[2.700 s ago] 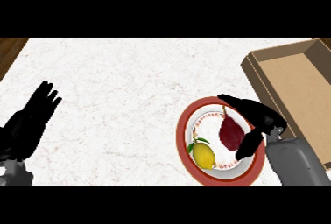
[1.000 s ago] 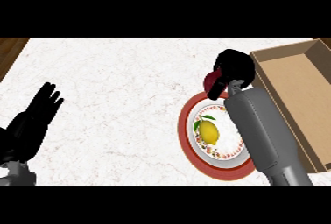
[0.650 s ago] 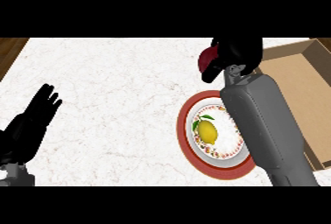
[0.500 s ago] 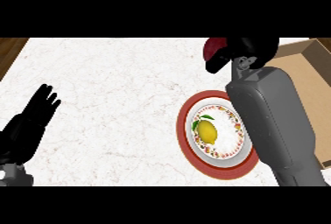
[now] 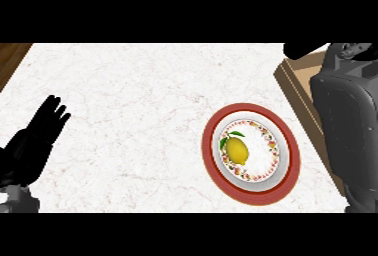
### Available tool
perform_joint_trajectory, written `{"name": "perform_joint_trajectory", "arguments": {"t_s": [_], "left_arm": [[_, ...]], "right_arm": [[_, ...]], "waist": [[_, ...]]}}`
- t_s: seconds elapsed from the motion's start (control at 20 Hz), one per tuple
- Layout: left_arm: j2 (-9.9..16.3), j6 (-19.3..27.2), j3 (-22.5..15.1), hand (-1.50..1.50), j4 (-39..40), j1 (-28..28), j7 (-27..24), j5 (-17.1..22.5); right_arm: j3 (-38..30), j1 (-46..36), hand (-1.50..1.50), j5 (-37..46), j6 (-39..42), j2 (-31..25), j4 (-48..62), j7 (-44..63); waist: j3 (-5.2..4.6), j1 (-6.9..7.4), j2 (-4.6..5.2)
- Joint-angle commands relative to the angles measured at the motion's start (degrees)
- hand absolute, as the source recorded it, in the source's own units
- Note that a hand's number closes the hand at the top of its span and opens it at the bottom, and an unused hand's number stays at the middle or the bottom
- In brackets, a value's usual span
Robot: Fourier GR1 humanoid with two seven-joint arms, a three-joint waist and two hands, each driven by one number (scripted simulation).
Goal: Pick the pear from the plate and place it in the cardboard box
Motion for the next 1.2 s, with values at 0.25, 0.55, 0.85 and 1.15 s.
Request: {"name": "perform_joint_trajectory", "arguments": {"t_s": [0.25,0.55,0.85,1.15], "left_arm": [[-0.85,1.25,-1.19,0.0,-0.5,-0.81,0.64,-2.05],[-1.11,-0.29,-0.55,0.0,0.73,0.19,-1.43,-1.2],[-2.47,1.02,-2.3,0.0,-4.05,1.59,1.64,-2.11],[-0.77,-0.75,-0.12,0.0,0.04,-1.04,0.02,-0.65]], "right_arm": [[-5.72,3.75,1.5,-1.61,4.32,-8.19,0.73,-4.42],[-11.2,10.79,1.5,-5.47,-6.29,-14.3,6.46,-18.15],[-12.06,11.16,1.5,-5.27,-14.36,-12.43,15.85,-20.83],[-17.16,13.22,1.5,-12.24,-11.8,-12.18,22.76,-24.12]], "waist": [[0.02,0.11,0.12],[0.04,0.15,0.25],[0.03,0.66,0.27],[0.05,0.37,0.39]]}}
